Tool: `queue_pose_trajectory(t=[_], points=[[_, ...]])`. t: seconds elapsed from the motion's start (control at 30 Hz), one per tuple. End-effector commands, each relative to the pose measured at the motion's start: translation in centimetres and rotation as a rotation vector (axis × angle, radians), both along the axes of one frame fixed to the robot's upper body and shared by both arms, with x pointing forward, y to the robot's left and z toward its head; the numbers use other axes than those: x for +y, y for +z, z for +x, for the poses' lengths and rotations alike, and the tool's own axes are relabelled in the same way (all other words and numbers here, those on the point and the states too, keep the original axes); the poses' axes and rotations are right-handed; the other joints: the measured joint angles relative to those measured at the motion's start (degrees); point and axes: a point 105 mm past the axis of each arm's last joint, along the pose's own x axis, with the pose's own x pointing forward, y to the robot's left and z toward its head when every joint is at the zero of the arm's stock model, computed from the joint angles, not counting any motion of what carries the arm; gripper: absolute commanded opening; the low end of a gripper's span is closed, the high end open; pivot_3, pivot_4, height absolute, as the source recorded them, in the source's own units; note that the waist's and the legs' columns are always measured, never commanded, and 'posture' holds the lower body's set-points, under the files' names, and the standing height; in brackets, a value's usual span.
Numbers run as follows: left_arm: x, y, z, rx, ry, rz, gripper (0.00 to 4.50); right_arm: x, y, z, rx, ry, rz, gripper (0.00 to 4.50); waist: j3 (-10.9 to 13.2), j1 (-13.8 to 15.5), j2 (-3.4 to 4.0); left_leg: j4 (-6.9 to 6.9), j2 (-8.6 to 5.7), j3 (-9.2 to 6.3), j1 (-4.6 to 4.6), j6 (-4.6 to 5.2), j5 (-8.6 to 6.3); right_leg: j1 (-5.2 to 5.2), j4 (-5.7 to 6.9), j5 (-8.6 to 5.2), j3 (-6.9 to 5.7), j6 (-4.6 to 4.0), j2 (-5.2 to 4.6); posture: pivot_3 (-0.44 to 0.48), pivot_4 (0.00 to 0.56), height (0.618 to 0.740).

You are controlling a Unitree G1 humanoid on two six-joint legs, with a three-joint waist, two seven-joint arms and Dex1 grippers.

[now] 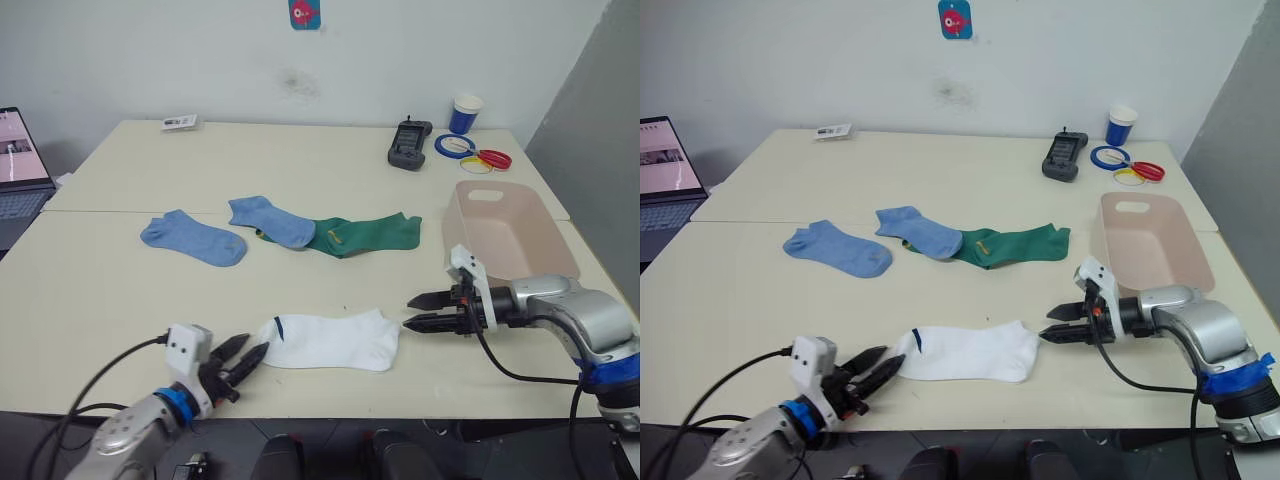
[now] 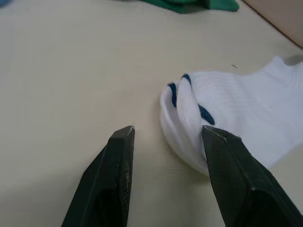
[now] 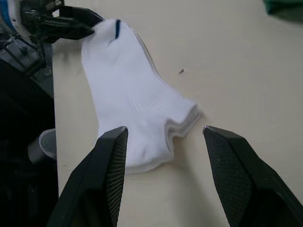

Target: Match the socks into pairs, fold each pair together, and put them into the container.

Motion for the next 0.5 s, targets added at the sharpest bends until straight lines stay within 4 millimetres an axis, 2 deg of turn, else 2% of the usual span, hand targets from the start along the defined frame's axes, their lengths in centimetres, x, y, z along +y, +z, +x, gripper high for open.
queue_pose_trajectory(t=[0.03, 0.17, 0.23, 0.27, 0.33, 0.43, 0.5], points=[[-0.3, 2.9, 0.3, -0.051, -0.106, -0.019, 2.20, 2.1, 1.8, -0.6, -0.136, 0.060, 0.033, 2.78, 0.00, 0.00, 0.00, 0.00, 0.00, 0.00, 0.00, 0.00, 0.00, 0.00, 0.00, 0.00, 0.00, 0.00, 0.00, 0.000, 0.150, 0.740], [-1.0, 5.1, 1.5, -0.124, -0.201, 0.029, 2.20, 4.5, 1.5, -0.7, -0.277, 0.108, 0.004, 2.78, 0.02, 0.00, 0.03, 0.00, 0.00, 0.02, -0.01, 0.00, 0.00, 0.00, -0.01, 0.00, 0.02, 0.01, -0.01, 0.000, 0.150, 0.740], [-2.3, 5.6, 1.6, -0.177, -0.299, 0.107, 1.80, 5.8, 1.0, -0.9, -0.324, 0.131, 0.000, 2.78, 0.03, 0.01, 0.03, 0.00, 0.00, 0.04, -0.04, -0.01, 0.00, -0.01, -0.03, 0.00, 0.03, 0.01, -0.04, 0.000, 0.150, 0.740], [-3.2, 5.4, 1.4, -0.193, -0.370, 0.160, 1.58, 6.3, 0.7, -0.9, -0.348, 0.144, 0.001, 2.60, 0.02, 0.00, 0.03, 0.00, 0.00, 0.06, -0.03, -0.01, 0.00, -0.01, -0.03, 0.00, 0.05, 0.02, -0.04, 0.000, 0.150, 0.740], [-4.4, 4.7, 1.0, -0.210, -0.468, 0.239, 0.94, 7.1, 0.3, -1.0, -0.387, 0.168, 0.000, 2.17, 0.04, -0.02, 0.06, -0.02, -0.03, 0.10, -0.03, -0.01, 0.00, -0.02, -0.04, 0.00, 0.09, 0.02, -0.04, 0.000, 0.150, 0.740], [-6.8, 3.3, 1.7, -0.229, -0.545, 0.297, 0.00, 8.7, -1.1, -1.2, -0.431, 0.211, -0.002, 1.05, 0.04, 0.03, 0.06, -0.07, -0.02, 0.13, -0.04, -0.02, 0.00, -0.04, -0.04, 0.00, 0.12, 0.01, -0.06, 0.000, 0.150, 0.740], [-7.1, 2.0, 2.4, -0.215, -0.536, 0.335, 0.00, 9.1, -2.0, -1.2, -0.437, 0.227, -0.018, 0.25, 0.04, 0.03, 0.06, -0.06, -0.03, 0.12, -0.02, -0.01, 0.01, -0.03, -0.02, 0.01, 0.10, 0.02, -0.05, 0.000, 0.150, 0.740]])
